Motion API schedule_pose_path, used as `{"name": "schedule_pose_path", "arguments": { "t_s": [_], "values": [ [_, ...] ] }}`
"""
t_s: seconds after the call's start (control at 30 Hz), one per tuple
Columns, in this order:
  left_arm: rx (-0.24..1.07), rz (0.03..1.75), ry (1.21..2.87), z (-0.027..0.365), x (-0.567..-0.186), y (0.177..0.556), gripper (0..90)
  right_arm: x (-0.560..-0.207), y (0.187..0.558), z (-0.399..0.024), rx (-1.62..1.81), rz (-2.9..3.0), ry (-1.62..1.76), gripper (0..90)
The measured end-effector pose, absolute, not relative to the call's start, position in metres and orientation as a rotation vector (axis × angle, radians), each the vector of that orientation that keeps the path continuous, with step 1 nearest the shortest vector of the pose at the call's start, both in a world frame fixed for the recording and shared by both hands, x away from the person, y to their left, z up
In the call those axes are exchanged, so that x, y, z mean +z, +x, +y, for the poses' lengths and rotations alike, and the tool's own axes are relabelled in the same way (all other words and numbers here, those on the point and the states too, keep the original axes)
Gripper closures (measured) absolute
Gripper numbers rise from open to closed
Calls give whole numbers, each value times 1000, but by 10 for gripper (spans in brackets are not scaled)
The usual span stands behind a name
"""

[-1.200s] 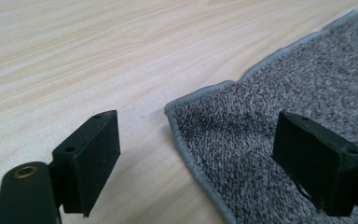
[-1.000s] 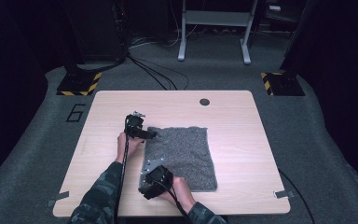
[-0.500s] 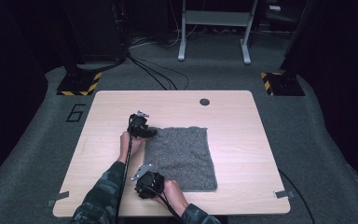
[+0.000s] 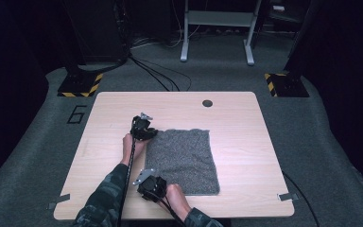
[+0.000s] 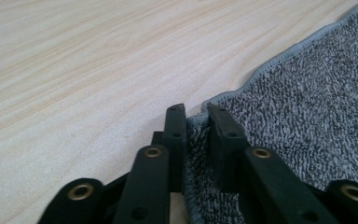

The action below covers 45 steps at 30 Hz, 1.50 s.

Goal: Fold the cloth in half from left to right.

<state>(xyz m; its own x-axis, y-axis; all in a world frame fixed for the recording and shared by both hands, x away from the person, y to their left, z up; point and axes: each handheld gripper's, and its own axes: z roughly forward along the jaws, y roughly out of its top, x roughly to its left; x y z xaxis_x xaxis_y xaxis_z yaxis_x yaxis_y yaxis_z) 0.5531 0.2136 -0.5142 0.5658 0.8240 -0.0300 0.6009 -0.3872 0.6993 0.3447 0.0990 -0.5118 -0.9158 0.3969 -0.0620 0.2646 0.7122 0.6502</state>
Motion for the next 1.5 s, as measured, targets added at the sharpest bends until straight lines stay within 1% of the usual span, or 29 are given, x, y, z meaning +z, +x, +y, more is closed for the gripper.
{"name": "schedule_pose_path", "arguments": {
  "t_s": [0.03, 0.17, 0.27, 0.63, 0.8, 0.83, 1.13, 1.3, 1.33, 1.37, 1.5],
  "values": [
    [428, 1136, 2124, 213, -514, 553, 828, -512, 346, 97, 1001, 2723, 544, 839],
    [430, 1136, 2127, 213, -513, 553, 844, -511, 346, 93, 1018, 2725, 564, 841],
    [434, 1147, 2110, 214, -511, 552, 847, -507, 345, 89, 1033, 2731, 572, 843],
    [447, 1142, 2132, 213, -492, 555, 848, -490, 341, 67, 1176, 2662, 640, 847],
    [451, 1147, 2136, 214, -478, 558, 848, -478, 342, 67, 1216, 2629, 623, 848],
    [476, 1134, 2165, 215, -473, 558, 848, -476, 343, 67, 1217, 2635, 623, 848],
    [513, 1131, 2176, 218, -449, 563, 848, -461, 343, 75, 1273, 2595, 590, 849],
    [551, 1117, 2188, 218, -427, 568, 848, -446, 347, 78, 1340, 2554, 586, 850],
    [561, 1109, 2194, 216, -419, 568, 848, -437, 347, 77, 1380, 2517, 567, 850],
    [561, 1109, 2194, 216, -419, 568, 848, -433, 346, 75, 1398, 2507, 576, 850],
    [591, 1082, 2217, 207, -410, 567, 847, -431, 347, 67, 1420, 2494, 602, 849]
  ]
}}
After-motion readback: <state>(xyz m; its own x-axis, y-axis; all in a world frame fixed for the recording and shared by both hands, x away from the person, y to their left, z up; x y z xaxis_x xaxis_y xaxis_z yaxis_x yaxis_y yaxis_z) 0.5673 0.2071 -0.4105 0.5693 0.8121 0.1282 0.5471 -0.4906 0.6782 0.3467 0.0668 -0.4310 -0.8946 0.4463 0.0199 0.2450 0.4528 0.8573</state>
